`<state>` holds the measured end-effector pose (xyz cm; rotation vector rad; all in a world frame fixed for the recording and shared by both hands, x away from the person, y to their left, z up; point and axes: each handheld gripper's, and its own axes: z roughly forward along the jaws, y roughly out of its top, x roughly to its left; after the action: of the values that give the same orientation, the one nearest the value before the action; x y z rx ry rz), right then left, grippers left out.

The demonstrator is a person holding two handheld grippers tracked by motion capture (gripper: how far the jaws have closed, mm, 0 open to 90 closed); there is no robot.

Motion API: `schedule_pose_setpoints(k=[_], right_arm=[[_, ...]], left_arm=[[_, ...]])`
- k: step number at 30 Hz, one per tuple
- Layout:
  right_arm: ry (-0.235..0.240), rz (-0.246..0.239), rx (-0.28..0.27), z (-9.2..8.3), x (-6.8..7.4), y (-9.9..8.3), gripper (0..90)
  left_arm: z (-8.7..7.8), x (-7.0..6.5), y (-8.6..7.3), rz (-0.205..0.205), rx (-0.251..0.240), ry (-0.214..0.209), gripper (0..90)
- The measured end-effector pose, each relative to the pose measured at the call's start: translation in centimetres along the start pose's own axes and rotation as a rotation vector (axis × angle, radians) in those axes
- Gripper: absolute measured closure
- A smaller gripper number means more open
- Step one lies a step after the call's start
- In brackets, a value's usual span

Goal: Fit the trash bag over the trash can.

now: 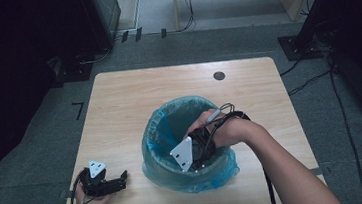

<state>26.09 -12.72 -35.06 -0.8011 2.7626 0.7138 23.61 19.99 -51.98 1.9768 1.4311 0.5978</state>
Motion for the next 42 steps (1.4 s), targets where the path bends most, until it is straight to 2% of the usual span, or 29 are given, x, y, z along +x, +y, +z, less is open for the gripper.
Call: schedule_pose_setpoints(k=[2, 3, 6, 14, 18, 19, 20, 21, 25, 28, 32, 33, 37, 40, 42], right_arm=[[-0.011, 0.004, -0.008, -0.4, 0.0, 0.0, 90.0], [-0.035, 0.006, -0.026, -1.4, 0.2, 0.1, 90.0], [-0.062, 0.011, -0.045, -2.9, 0.5, 0.1, 90.0], [-0.11, 0.04, -0.128, -7.6, 2.7, -0.3, 90.0], [-0.114, 0.049, -0.151, -9.0, 3.8, -0.6, 90.0], [-0.099, 0.058, -0.155, -9.7, 4.7, -0.9, 87.5], [-0.099, 0.058, -0.155, -9.7, 4.7, -0.9, 87.5], [-0.078, 0.072, -0.159, -10.0, 5.7, -1.3, 83.7], [-0.056, 0.106, -0.158, -10.1, 7.5, -2.1, 73.7], [-0.051, 0.172, -0.203, -9.9, 8.8, -3.0, 67.8], [-0.055, 0.228, -0.23, -9.1, 10.7, -4.5, 57.5], [-0.063, 0.249, -0.228, -8.9, 11.2, -4.8, 52.4], [-0.106, 0.361, -0.223, -8.2, 12.7, -6.3, 40.7], [-0.126, 0.446, -0.243, -7.5, 13.7, -7.3, 31.7], [-0.157, 0.499, -0.25, -6.9, 14.2, -8.1, 25.8]], left_arm=[[0.0, 0.0, 0.0, 0.0, 0.0, 0.0, 0.0], [0.0, 0.0, 0.0, 0.0, 0.001, 0.0, 0.0], [0.0, 0.0, 0.0, -0.001, 0.0, 0.0, 0.0], [0.0, 0.0, 0.0, -0.001, 0.0, 0.0, 0.0], [0.0, 0.0, 0.0, 0.0, 0.001, 0.0, 0.0], [0.0, 0.0, 0.0, 0.0, 0.001, 0.0, 0.0], [0.0, 0.0, 0.0, -0.001, 0.0, 0.0, 0.0], [0.0, 0.0, 0.0, -0.001, 0.0, 0.0, 0.0], [0.0, 0.0, 0.0, 0.0, 0.0, 0.0, 0.0], [0.0, 0.0, 0.0, 0.002, 0.001, 0.001, 0.0], [0.0, 0.0, 0.0, 0.001, 0.0, 0.001, 0.0], [0.0, 0.0, 0.0, 0.0, 0.0, 0.001, 0.0], [0.0, 0.0, 0.0, 0.0, -0.001, 0.001, 0.0], [0.0, 0.0, 0.0, 0.0, -0.001, 0.001, 0.0], [0.0, 0.0, 0.0, 0.001, 0.0, 0.001, 0.0]])
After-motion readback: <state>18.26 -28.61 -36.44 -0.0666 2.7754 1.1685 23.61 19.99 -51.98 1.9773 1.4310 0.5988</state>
